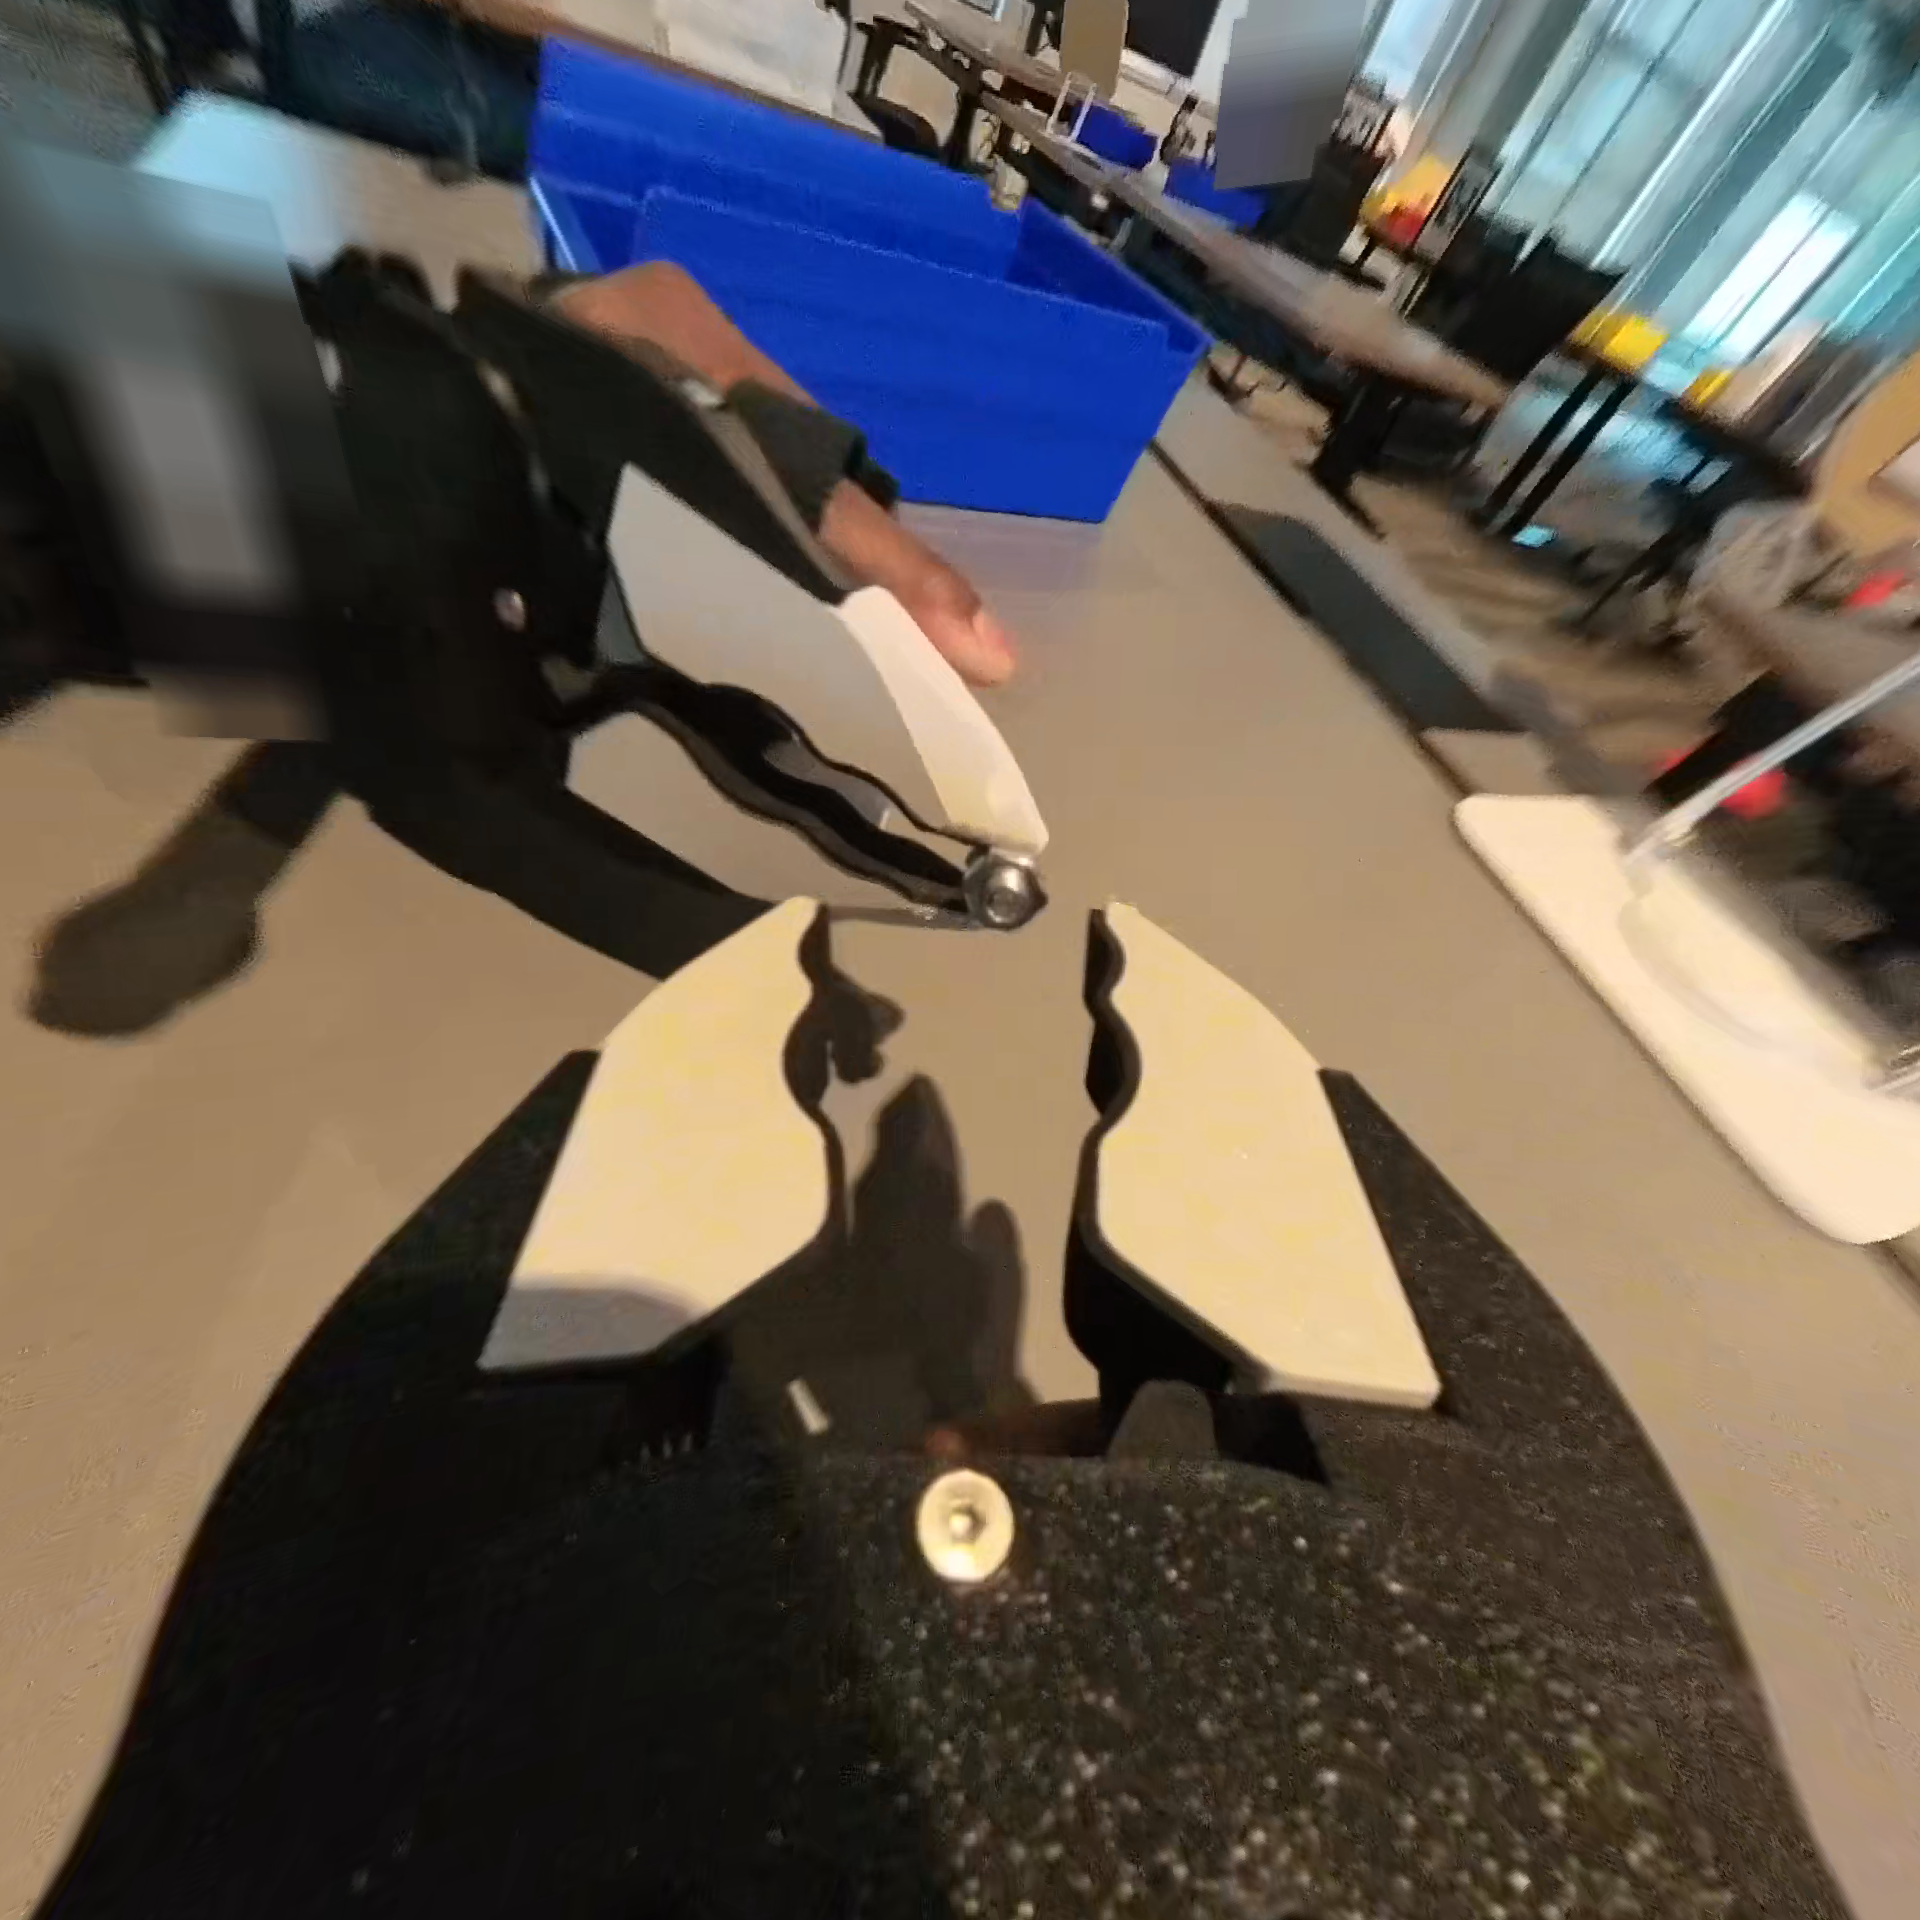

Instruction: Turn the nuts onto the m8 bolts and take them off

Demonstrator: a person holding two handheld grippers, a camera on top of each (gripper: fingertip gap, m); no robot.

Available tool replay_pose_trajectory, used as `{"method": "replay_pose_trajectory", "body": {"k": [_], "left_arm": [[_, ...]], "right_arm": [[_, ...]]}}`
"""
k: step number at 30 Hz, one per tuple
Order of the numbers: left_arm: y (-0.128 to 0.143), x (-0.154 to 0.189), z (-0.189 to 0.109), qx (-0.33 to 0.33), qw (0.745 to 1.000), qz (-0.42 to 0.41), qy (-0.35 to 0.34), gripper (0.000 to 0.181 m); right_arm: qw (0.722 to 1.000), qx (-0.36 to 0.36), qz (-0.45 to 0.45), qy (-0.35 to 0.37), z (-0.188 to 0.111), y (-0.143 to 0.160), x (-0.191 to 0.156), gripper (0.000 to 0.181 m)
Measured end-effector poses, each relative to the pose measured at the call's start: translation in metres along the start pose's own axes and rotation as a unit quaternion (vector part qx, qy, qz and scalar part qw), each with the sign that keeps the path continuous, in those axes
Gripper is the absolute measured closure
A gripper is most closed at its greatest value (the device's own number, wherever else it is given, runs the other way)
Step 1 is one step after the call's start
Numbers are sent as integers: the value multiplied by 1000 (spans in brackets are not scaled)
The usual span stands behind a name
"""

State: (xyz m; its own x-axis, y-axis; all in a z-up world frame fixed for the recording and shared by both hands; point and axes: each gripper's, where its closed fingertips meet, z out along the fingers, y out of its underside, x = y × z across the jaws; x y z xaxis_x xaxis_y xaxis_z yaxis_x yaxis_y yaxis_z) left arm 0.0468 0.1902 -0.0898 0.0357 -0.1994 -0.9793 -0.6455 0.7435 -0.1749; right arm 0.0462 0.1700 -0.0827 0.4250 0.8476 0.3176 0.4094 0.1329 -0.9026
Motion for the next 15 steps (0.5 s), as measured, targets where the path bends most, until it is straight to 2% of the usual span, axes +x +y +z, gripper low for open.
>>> {"method": "replay_pose_trajectory", "body": {"k": [3,6,8,10,13,15], "left_arm": [[1,-3,0,-8,999,32,-15,168],[-2,-3,0,-9,998,59,-20,169],[-4,-2,0,-9,997,71,-21,169],[-5,-1,0,-9,997,78,-19,169],[-4,2,0,-9,998,65,-7,168],[-5,6,0,-2,999,42,10,169]], "right_arm": [[996,4,84,-29,0,-1,-1,132],[993,-4,113,-27,2,1,1,136],[993,-15,115,-16,4,4,3,145],[995,-24,99,-4,5,6,4,164],[998,-38,41,13,6,9,5,166],[998,-48,-33,30,6,11,4,166]]}}
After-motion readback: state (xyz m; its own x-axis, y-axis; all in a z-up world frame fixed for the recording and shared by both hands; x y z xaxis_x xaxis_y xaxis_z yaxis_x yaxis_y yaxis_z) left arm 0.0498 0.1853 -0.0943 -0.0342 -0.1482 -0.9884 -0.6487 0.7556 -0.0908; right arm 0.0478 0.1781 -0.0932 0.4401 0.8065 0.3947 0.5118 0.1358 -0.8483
